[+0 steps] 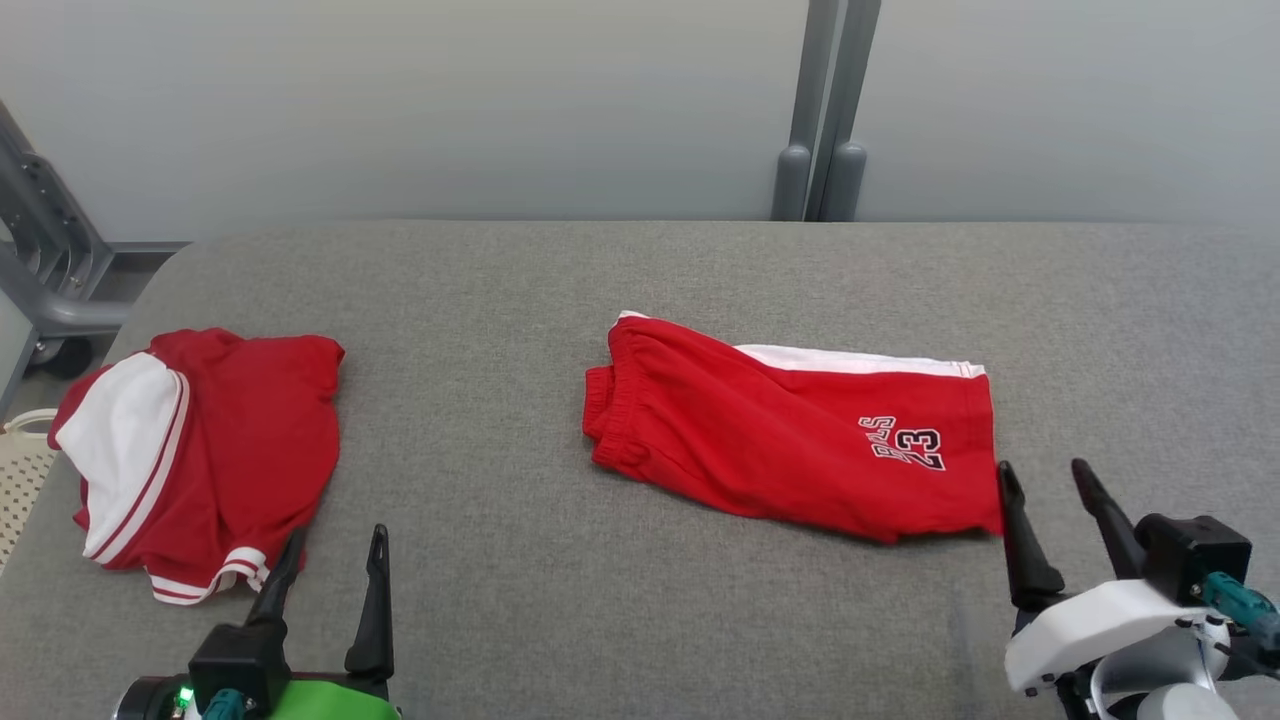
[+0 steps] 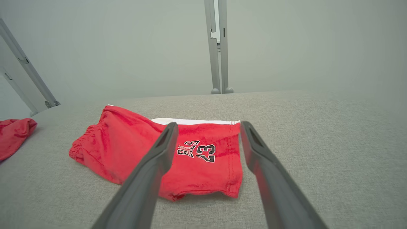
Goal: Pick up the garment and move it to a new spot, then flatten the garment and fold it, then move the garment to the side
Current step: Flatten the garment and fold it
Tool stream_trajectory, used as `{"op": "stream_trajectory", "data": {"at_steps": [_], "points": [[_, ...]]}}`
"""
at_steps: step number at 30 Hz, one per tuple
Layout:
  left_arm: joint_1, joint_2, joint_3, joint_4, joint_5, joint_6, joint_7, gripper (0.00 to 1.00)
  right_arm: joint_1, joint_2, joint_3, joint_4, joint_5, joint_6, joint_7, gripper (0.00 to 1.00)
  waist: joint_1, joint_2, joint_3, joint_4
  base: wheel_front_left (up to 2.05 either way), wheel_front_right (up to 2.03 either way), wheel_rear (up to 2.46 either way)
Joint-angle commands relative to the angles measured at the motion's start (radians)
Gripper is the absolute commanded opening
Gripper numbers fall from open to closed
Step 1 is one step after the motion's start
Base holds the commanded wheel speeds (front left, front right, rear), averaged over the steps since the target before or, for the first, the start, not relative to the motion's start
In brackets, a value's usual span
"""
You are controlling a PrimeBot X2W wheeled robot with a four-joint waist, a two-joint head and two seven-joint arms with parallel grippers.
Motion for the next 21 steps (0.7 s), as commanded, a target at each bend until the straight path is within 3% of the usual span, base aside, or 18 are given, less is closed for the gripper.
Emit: {"op": "stream_trajectory", "data": {"at_steps": [1, 21], "points": [[-0.018, 0.009, -0.001, 0.007, 0.006, -0.002, 0.002, 1.0, 0.017, 0.003, 0.014, -0.008, -0.001, -0.001, -0.002, 1.0, 0.0001, 0.0, -0.01, -0.011, 0.0, 0.0, 0.0], [-0.042, 0.022, -0.024, 0.07, -0.006, -0.009, -0.012, 1.0, 0.036, 0.013, 0.024, 0.03, 0.05, -0.001, 0.042, 1.0, 0.0001, 0.0, -0.018, -0.03, 0.0, 0.0, 0.0]]}}
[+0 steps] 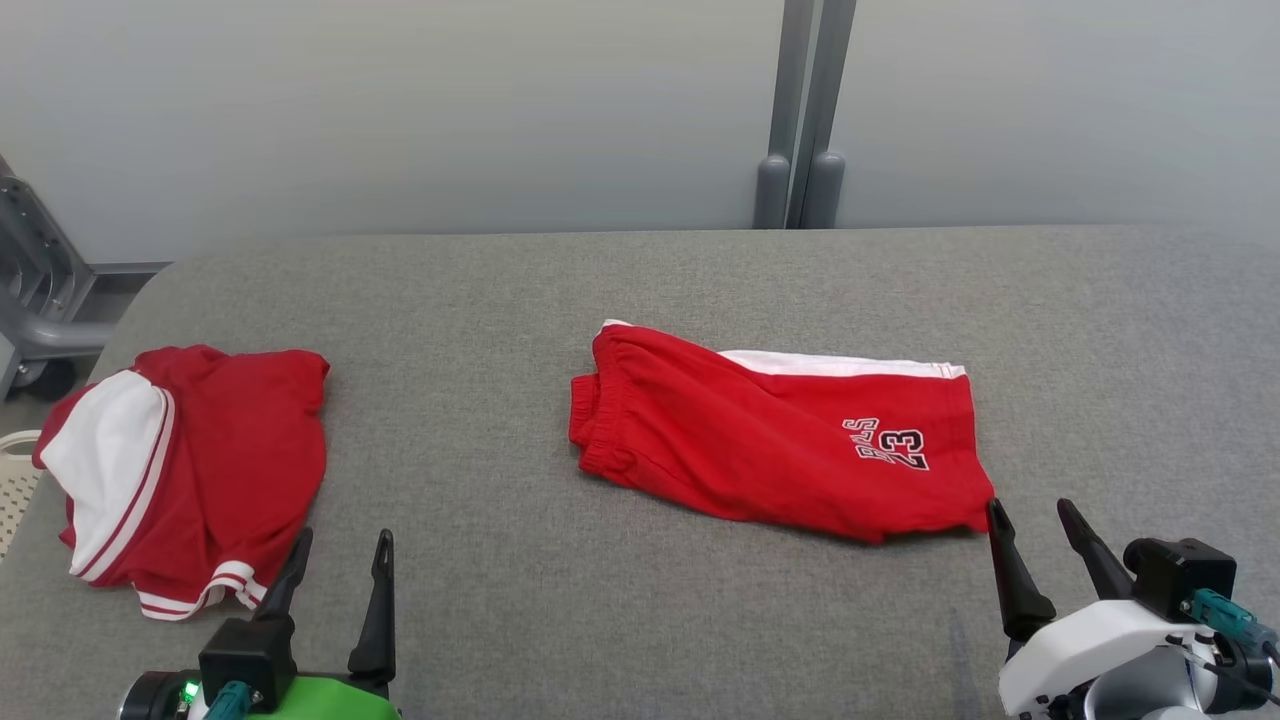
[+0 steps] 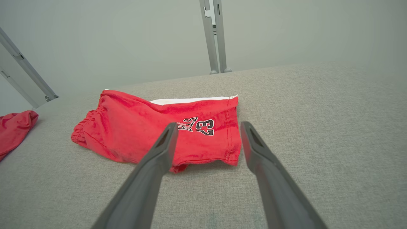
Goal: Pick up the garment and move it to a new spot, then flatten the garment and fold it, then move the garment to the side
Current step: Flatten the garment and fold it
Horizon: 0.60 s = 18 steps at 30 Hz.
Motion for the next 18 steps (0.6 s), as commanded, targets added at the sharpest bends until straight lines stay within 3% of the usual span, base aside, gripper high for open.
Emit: {"op": "stream_trajectory", "data": {"at_steps": [1, 14, 18], "points": [[-0.003, 0.001, -0.002, 0.0, -0.002, 0.004, -0.007, 1.0, -0.005, 0.0, -0.001, 0.003, 0.005, -0.001, -0.003, 1.0, 0.0, 0.0, 0.004, 0.002, 0.0, 0.0, 0.0], [-0.008, 0.001, -0.02, -0.001, -0.011, -0.001, -0.007, 1.0, -0.022, 0.0, -0.005, -0.009, -0.017, -0.001, -0.002, 1.0, 0.0, 0.0, 0.025, 0.011, 0.0, 0.0, 0.0], [-0.026, 0.001, -0.034, -0.01, -0.001, -0.006, -0.008, 1.0, -0.04, -0.001, -0.046, -0.001, -0.028, -0.001, 0.106, 1.0, 0.0, 0.0, 0.043, 0.025, 0.0, 0.0, 0.0]]}}
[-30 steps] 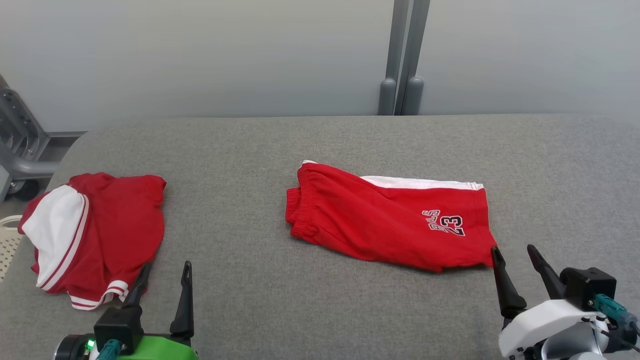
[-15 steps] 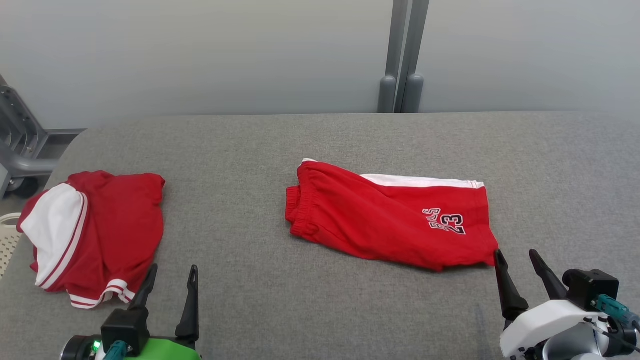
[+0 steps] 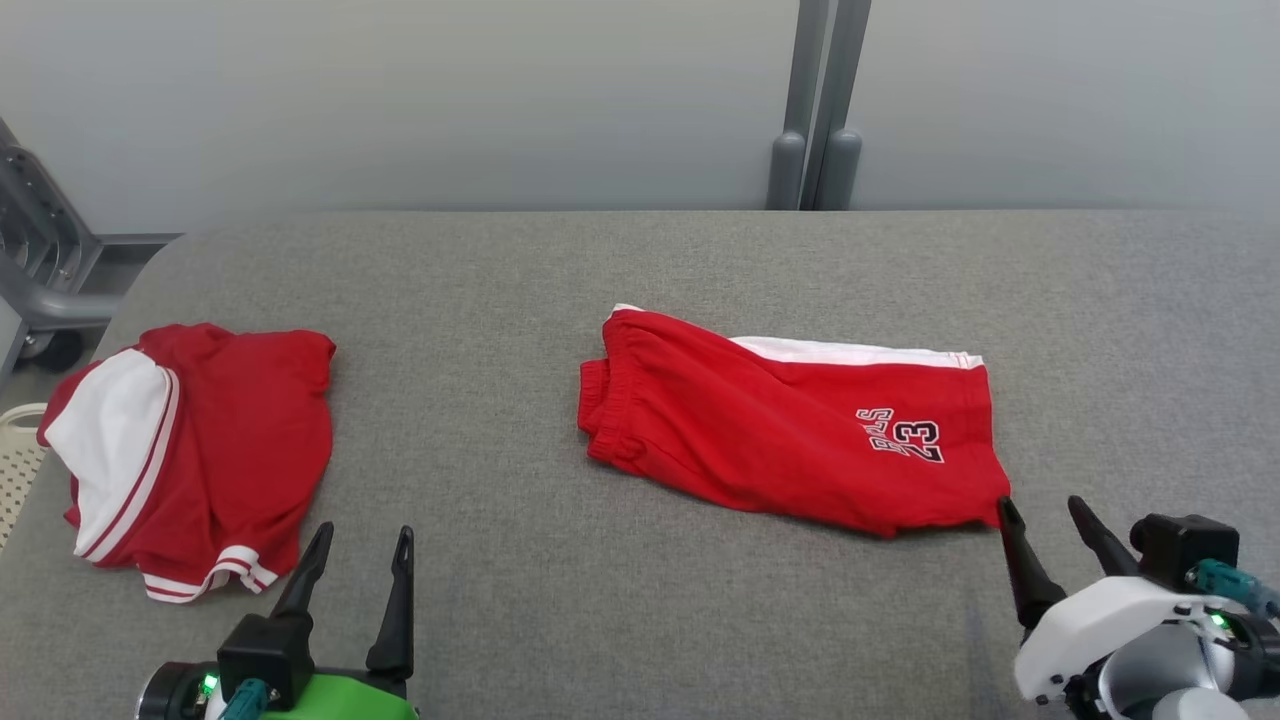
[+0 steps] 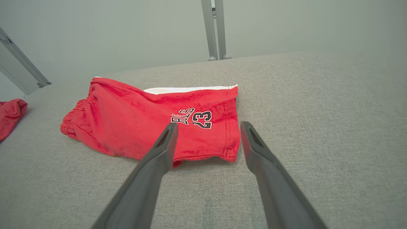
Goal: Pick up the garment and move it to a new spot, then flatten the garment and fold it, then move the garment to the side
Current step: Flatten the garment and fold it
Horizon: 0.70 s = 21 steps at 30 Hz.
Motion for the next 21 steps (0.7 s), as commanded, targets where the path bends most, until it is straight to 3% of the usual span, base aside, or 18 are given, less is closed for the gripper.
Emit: {"op": "stream_trajectory", "data": {"at_steps": [1, 3, 4, 10, 15, 21], "points": [[-0.03, 0.0, -0.008, -0.009, 0.009, -0.008, -0.003, 1.0, -0.027, -0.003, -0.042, 0.002, -0.01, -0.001, 0.067, 1.0, 0.0, 0.0, 0.019, 0.015, 0.0, 0.0, 0.0], [-0.036, -0.005, -0.018, -0.018, 0.013, -0.008, -0.004, 1.0, -0.054, -0.002, -0.095, 0.004, -0.034, -0.001, 0.183, 1.0, 0.0, 0.0, 0.038, 0.027, 0.0, 0.0, 0.0], [-0.036, -0.005, -0.018, -0.018, 0.013, -0.008, -0.004, 1.0, -0.054, -0.002, -0.095, 0.004, -0.034, -0.001, 0.183, 1.0, 0.0, 0.0, 0.038, 0.027, 0.0, 0.0, 0.0], [-0.074, -0.012, -0.041, -0.036, 0.031, -0.012, -0.009, 1.0, -0.226, -0.001, -0.239, -0.021, -0.126, -0.001, 0.517, 1.0, 0.0, 0.0, 0.112, 0.07, 0.0, 0.0, 0.0], [-0.106, -0.019, -0.052, -0.032, 0.034, -0.015, -0.01, 1.0, -0.359, -0.002, -0.317, 0.032, -0.159, 0.0, 0.735, 1.0, 0.0, 0.0, 0.176, 0.112, 0.0, 0.0, 0.0], [-0.146, -0.027, -0.064, -0.023, 0.038, -0.022, -0.011, 1.0, -0.462, -0.002, -0.365, 0.079, -0.193, -0.001, 0.841, 1.0, 0.0, 0.0, 0.235, 0.16, 0.0, 0.0, 0.0]]}}
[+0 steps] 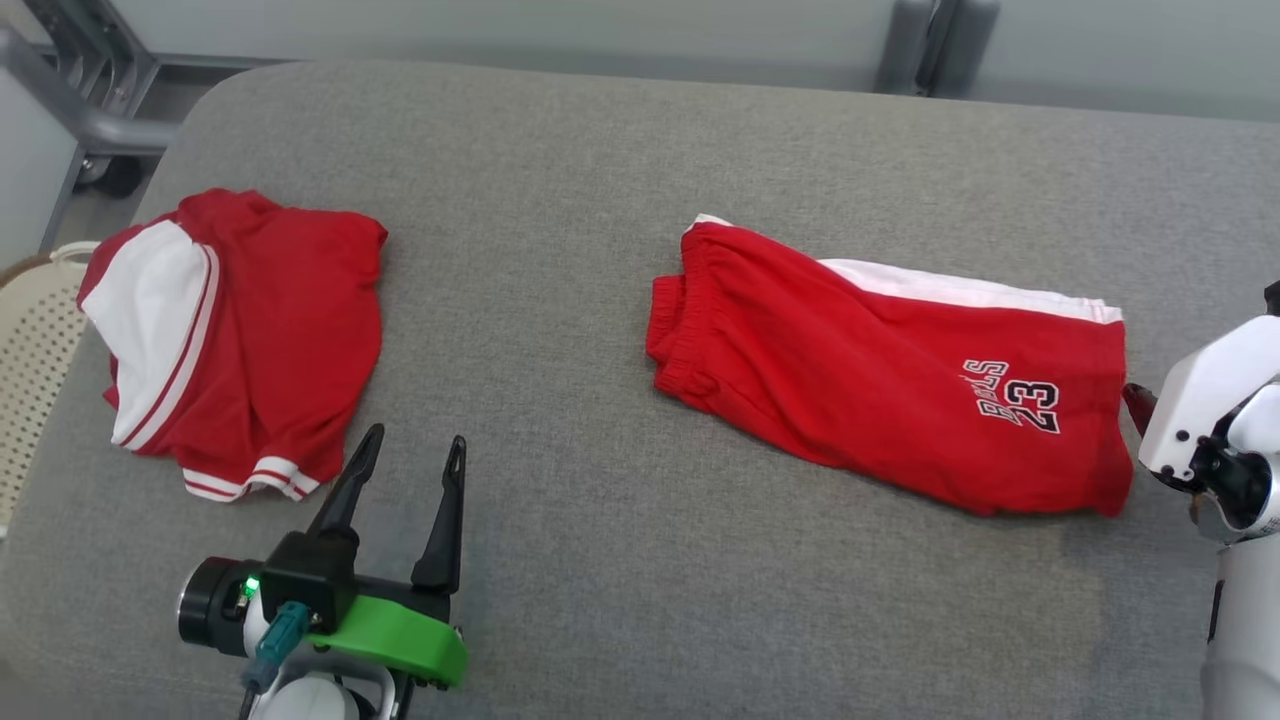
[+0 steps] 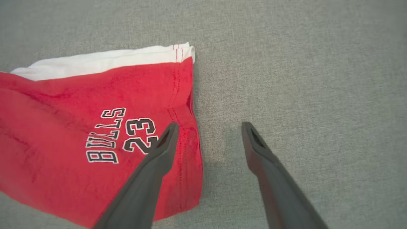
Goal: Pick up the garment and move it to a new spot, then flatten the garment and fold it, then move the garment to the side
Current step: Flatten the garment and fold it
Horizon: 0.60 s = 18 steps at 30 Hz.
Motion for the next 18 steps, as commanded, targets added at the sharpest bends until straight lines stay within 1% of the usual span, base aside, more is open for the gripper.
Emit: {"op": "stream_trajectory", "data": {"at_steps": [1, 5, 10, 15, 18], "points": [[-0.019, -0.002, -0.003, 0.0, 0.005, -0.005, -0.005, 1.0, -0.011, -0.003, -0.004, 0.007, -0.011, 0.0, 0.01, 1.0, 0.0, 0.0, 0.05, 0.049, 0.0, 0.0, 0.0], [-0.036, -0.009, -0.009, -0.001, 0.009, -0.009, -0.005, 1.0, -0.025, -0.003, -0.013, 0.031, -0.029, 0.0, 0.046, 1.0, 0.0, 0.0, 0.071, 0.069, 0.0, 0.0, 0.0], [-0.042, -0.016, -0.016, -0.004, 0.013, -0.013, -0.005, 1.0, -0.039, -0.003, -0.025, 0.066, -0.041, 0.0, 0.056, 1.0, 0.0, 0.0, 0.087, 0.085, 0.0, 0.0, 0.0], [-0.046, -0.018, -0.021, -0.002, 0.018, -0.016, -0.005, 1.0, -0.066, 0.001, -0.03, 0.112, -0.01, 0.0, 0.061, 1.0, 0.0, 0.0, 0.102, 0.095, 0.0, 0.0, 0.0], [-0.049, -0.021, -0.025, 0.002, 0.019, -0.019, -0.005, 1.0, -0.093, 0.005, -0.013, 0.143, 0.004, 0.0, 0.057, 1.0, 0.0, 0.0, 0.11, 0.099, 0.0, 0.0, 0.0]]}}
